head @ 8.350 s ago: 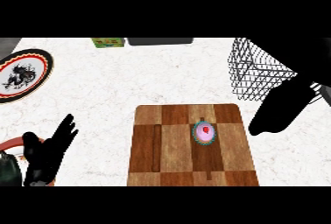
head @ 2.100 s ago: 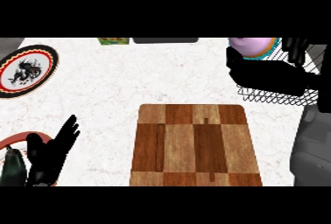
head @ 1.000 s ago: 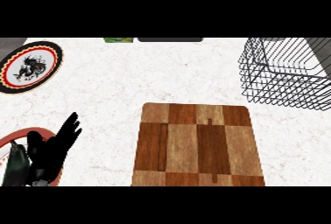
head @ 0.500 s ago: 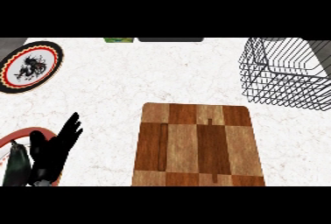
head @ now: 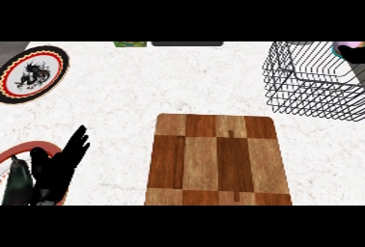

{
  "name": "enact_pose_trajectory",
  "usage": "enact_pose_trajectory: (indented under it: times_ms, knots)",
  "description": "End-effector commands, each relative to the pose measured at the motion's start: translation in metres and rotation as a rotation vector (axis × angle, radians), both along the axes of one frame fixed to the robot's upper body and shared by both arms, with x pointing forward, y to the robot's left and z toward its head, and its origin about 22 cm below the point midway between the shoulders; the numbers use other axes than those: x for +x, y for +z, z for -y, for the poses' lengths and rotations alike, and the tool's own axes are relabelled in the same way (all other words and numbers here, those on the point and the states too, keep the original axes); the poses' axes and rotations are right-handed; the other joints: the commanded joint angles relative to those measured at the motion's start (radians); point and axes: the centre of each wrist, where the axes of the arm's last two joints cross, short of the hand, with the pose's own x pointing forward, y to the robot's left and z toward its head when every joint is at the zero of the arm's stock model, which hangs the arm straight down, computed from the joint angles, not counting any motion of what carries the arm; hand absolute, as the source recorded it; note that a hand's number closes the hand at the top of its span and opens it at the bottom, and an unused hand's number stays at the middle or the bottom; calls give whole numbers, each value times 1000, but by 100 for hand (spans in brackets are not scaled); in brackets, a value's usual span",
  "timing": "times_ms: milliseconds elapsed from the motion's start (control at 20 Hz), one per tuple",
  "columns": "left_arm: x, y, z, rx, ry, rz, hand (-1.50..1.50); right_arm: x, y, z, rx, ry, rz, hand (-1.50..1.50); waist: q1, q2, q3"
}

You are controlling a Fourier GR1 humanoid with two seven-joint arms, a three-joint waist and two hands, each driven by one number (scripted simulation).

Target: Pick the cupcake from the cutting board and place it in the basket

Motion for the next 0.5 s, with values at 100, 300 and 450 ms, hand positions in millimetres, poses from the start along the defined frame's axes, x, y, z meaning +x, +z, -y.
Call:
enact_pose_trajectory:
  times_ms: [100,300,450]
  knots:
    - [-19,-26,-12,-3,34,-184,0,-3,1,12,-74,20,28,-150,-3,7,-14]
    - [-9,-30,-8,0,42,-182,0,-12,8,38,-56,24,59,-150,-10,8,-14]
    - [-17,-28,-9,-8,29,-173,0,-8,28,34,12,-1,132,-150,-5,6,-14]
